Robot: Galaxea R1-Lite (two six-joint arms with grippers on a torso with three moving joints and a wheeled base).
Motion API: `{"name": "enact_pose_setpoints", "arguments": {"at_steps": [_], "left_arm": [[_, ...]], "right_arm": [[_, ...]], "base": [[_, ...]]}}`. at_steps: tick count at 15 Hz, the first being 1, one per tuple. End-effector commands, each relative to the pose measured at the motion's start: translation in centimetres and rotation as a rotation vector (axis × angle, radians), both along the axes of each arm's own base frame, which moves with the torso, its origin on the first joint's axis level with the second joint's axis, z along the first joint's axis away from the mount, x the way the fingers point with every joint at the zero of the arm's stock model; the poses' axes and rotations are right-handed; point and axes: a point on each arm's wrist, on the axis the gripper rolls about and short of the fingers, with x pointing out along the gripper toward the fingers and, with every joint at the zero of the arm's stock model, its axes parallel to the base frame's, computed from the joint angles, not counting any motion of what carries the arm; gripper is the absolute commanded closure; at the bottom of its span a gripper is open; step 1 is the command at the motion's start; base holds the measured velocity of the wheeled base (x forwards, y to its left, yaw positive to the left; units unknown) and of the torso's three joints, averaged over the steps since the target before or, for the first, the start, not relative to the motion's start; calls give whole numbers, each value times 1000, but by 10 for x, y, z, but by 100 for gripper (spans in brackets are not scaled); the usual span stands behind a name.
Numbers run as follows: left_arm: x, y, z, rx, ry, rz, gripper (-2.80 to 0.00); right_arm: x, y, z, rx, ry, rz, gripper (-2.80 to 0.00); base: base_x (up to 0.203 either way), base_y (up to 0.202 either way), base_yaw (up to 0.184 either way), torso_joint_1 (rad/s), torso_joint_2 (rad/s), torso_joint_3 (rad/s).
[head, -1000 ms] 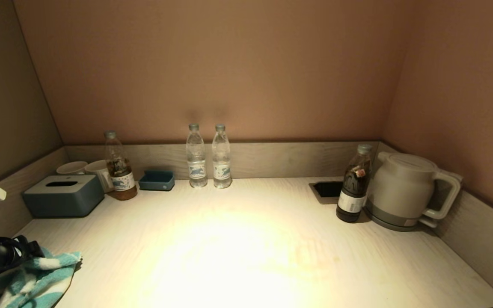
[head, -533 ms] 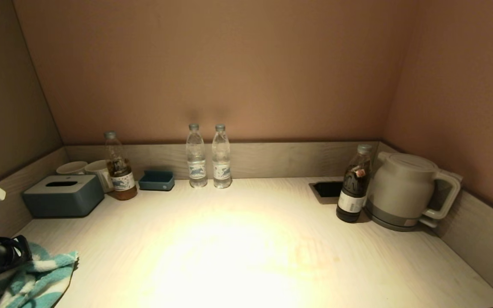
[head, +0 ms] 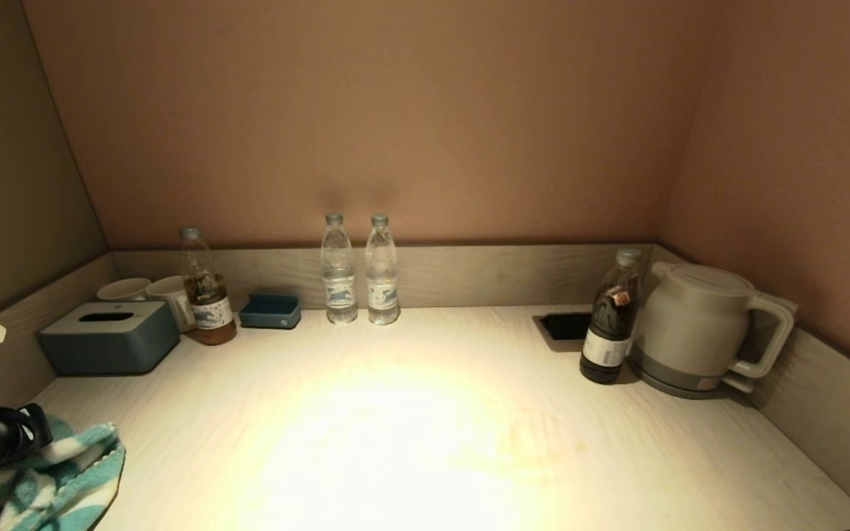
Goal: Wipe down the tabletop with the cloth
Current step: Pick up the tablecloth
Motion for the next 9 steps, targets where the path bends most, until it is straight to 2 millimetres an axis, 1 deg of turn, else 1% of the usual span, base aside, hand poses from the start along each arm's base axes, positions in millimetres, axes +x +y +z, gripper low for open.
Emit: {"name": "enact_pose_setpoints", "arguments": {"at_steps": [1, 9], "left_arm": [[-2, -1, 3, 3, -9, 3, 0], [-4, -1, 5, 4, -17, 6, 0]], "right_arm": [[0, 0, 0, 0, 1, -1, 0], [0, 0, 0, 0, 1, 0, 0]], "base": [[0, 0, 0, 0, 0, 0], [0, 0, 0, 0, 0, 0]]}}
